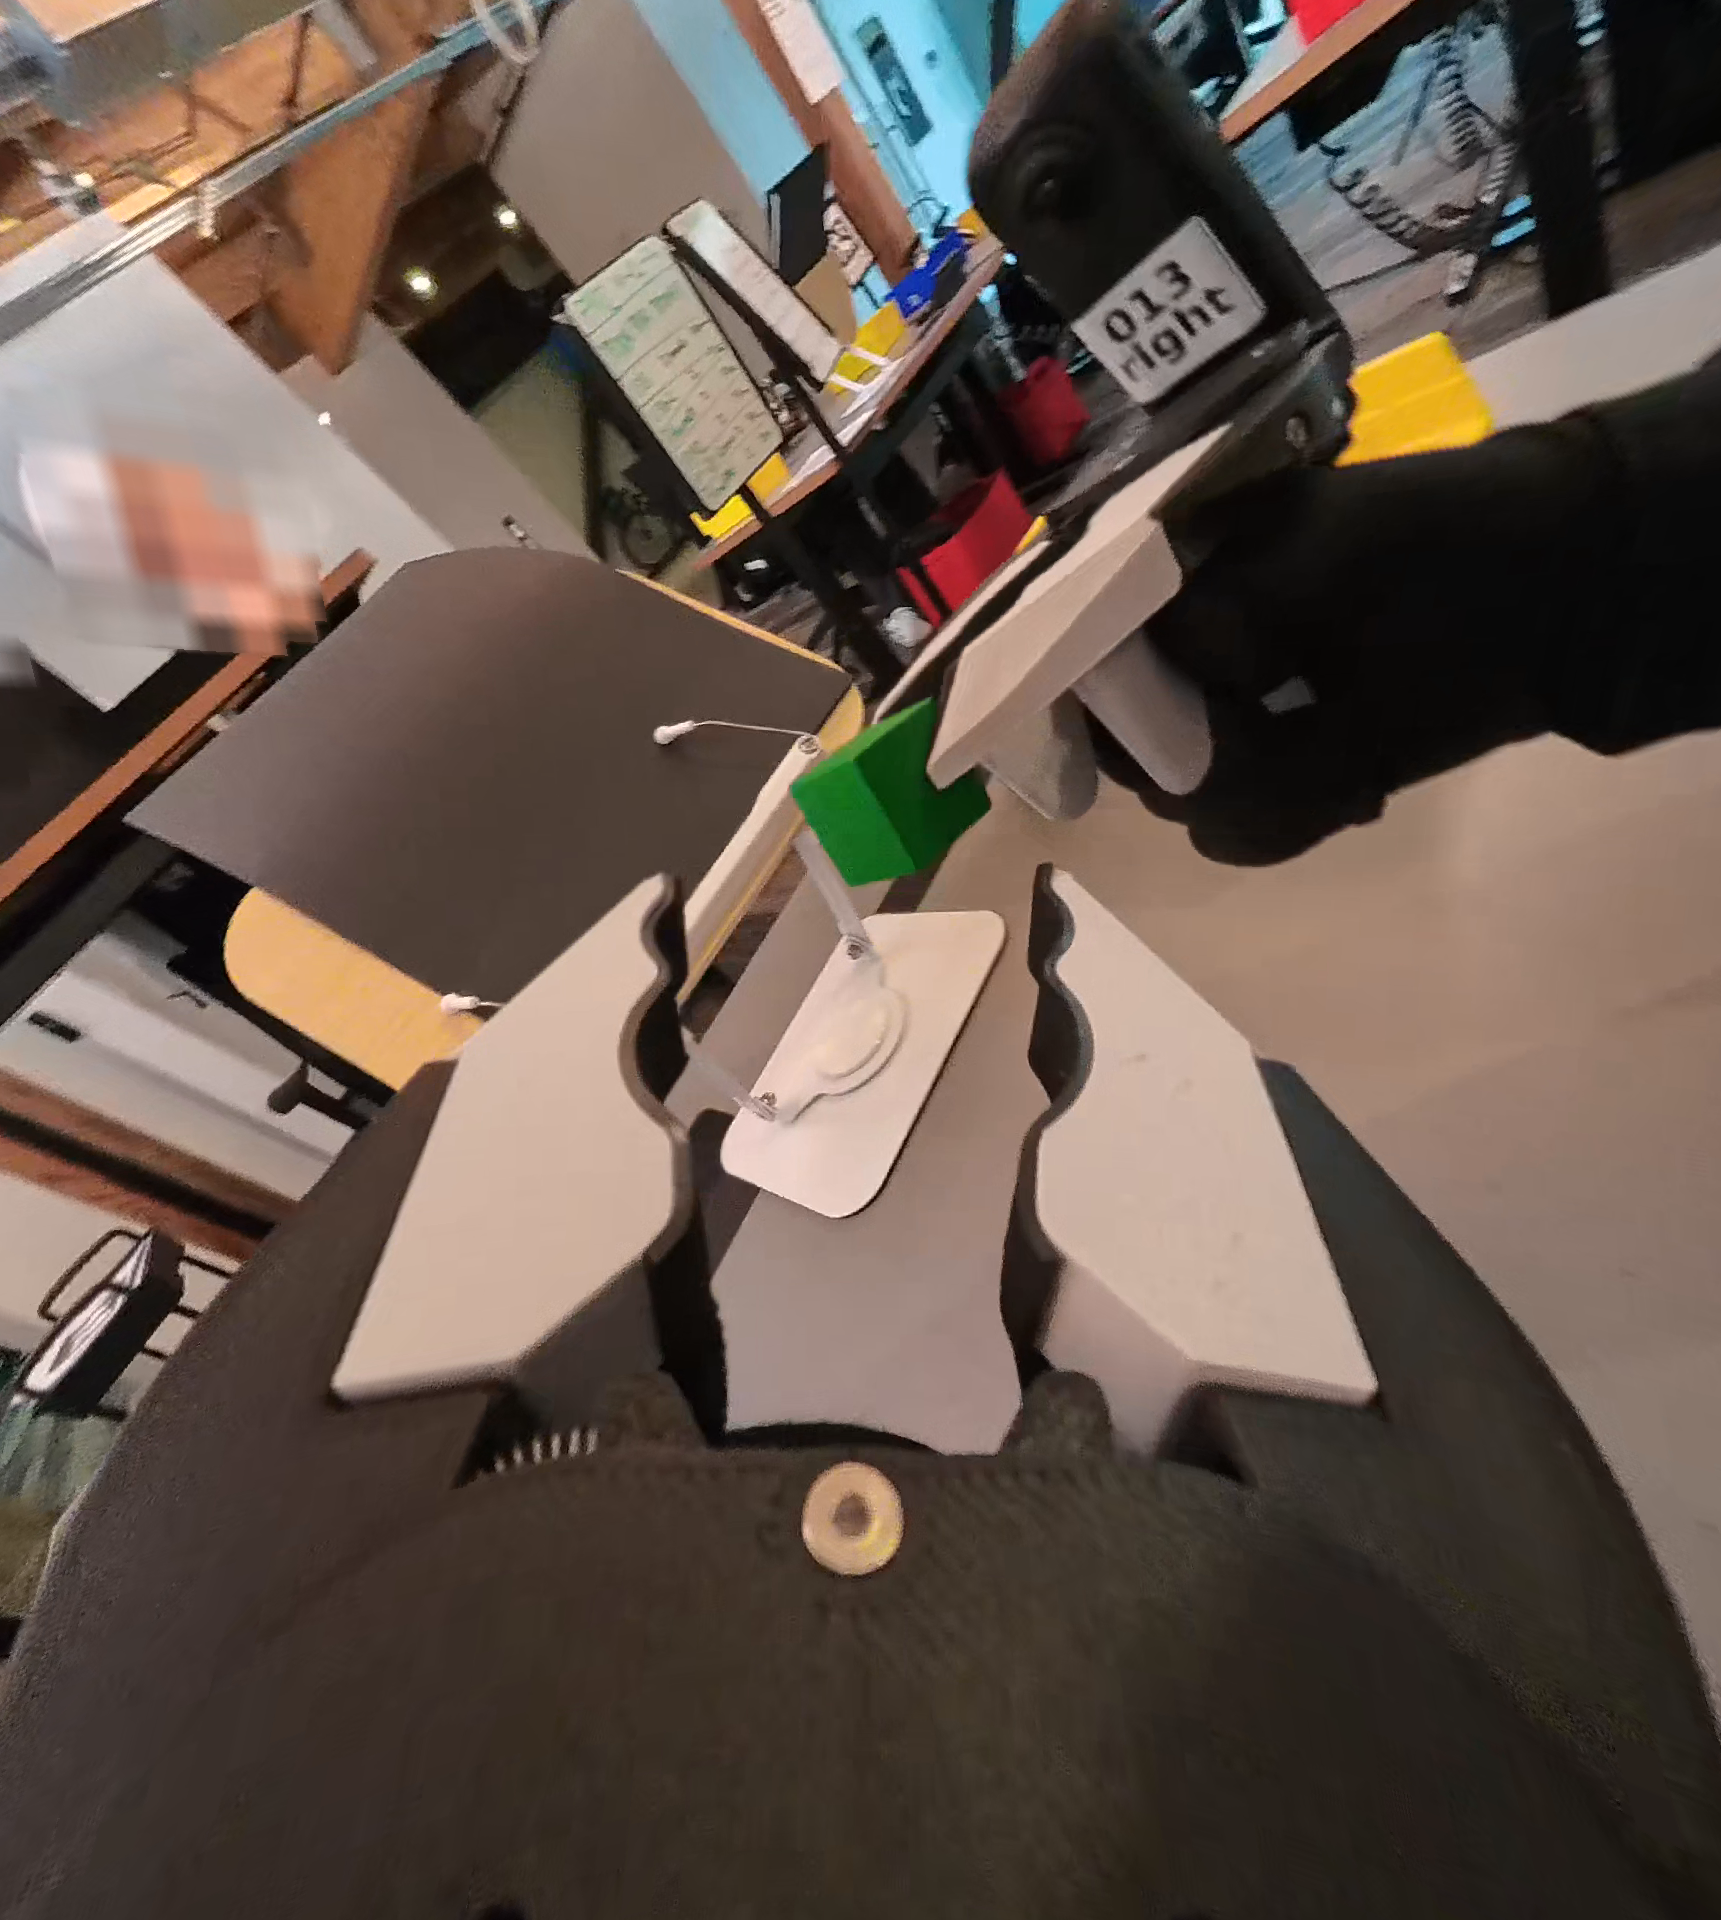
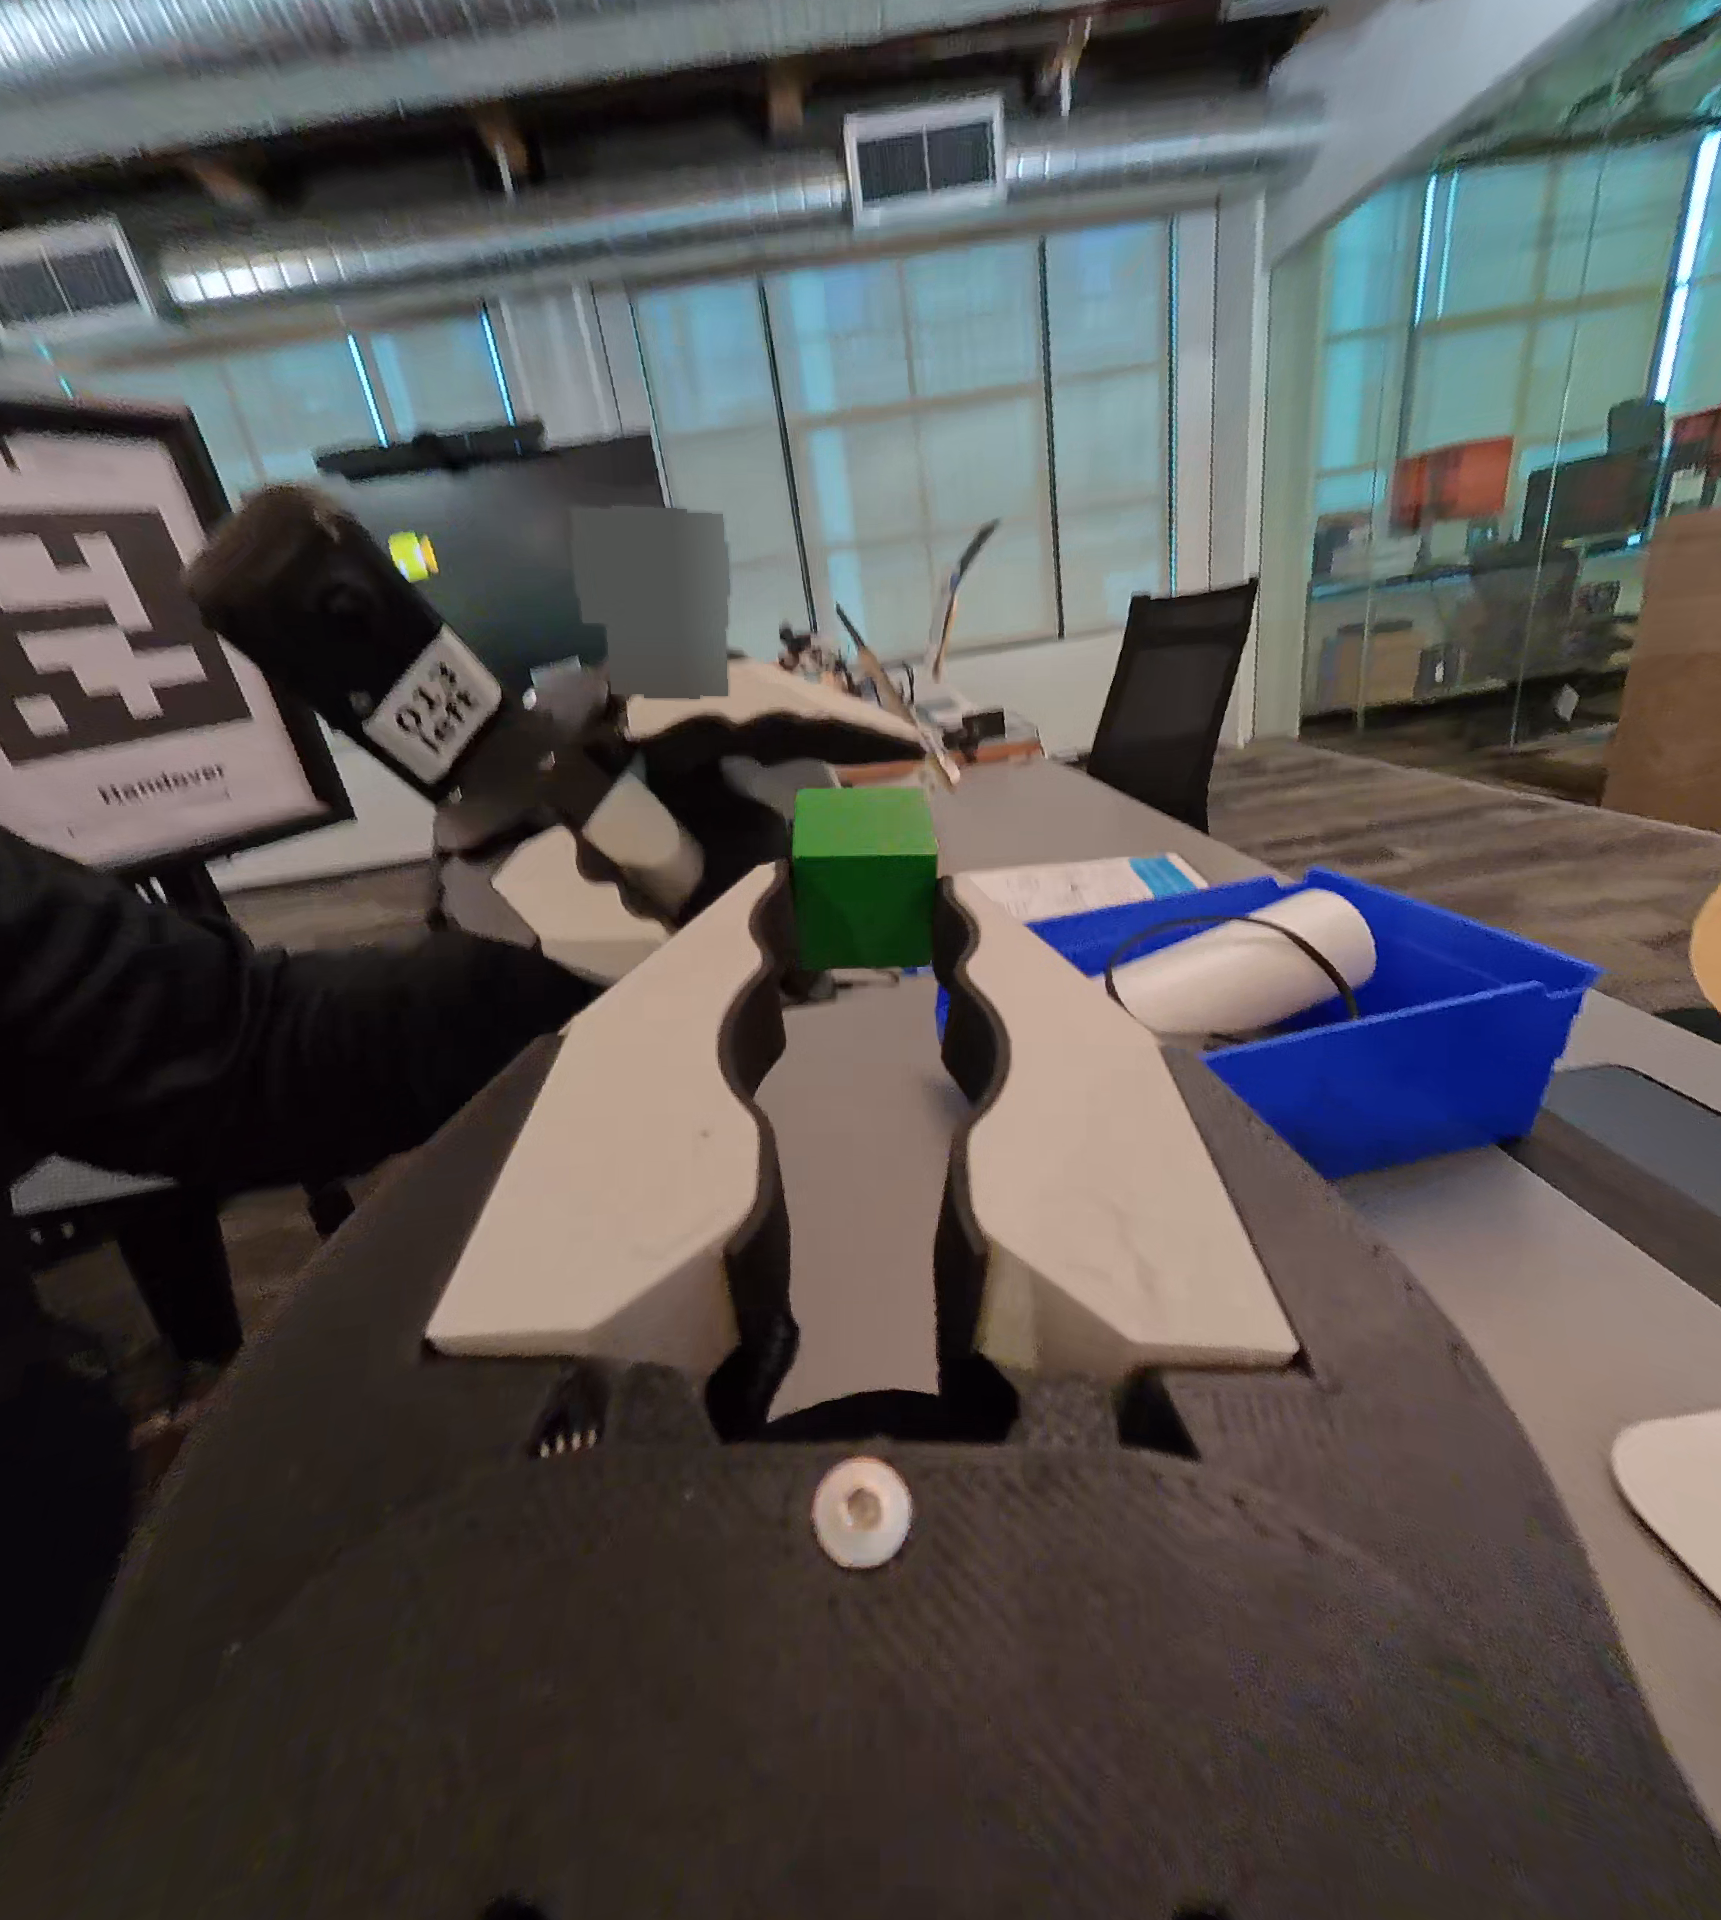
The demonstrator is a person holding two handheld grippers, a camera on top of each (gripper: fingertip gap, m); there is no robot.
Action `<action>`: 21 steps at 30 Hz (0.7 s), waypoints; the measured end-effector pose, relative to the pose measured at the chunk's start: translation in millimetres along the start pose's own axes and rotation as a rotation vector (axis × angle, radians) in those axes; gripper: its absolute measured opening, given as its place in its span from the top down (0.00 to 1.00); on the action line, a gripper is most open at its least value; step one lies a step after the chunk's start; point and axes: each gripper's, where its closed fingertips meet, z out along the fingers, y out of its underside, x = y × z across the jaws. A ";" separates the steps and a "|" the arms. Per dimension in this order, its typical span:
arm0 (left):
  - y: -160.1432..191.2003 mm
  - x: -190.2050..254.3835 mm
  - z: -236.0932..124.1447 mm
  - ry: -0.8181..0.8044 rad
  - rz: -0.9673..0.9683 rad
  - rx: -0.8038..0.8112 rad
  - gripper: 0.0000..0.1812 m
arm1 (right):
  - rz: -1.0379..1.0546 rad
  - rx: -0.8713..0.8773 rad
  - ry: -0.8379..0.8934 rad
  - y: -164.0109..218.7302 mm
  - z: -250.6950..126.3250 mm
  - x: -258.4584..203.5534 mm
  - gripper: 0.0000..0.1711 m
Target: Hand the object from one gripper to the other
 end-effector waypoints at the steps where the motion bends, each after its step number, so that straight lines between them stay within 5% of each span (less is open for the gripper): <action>1: 1.6 -1.1 1.8 -0.019 -0.007 -0.005 0.64 | 0.021 0.037 -0.004 -2.2 1.0 -0.1 0.86; 11: -0.7 -11.5 0.6 -0.285 0.268 -0.051 0.71 | 0.397 0.359 -0.122 -3.2 15.0 -1.0 0.86; 21: 3.9 -12.0 0.8 -0.369 0.425 -0.103 0.82 | 0.561 0.440 -0.172 -0.2 24.5 -5.4 0.86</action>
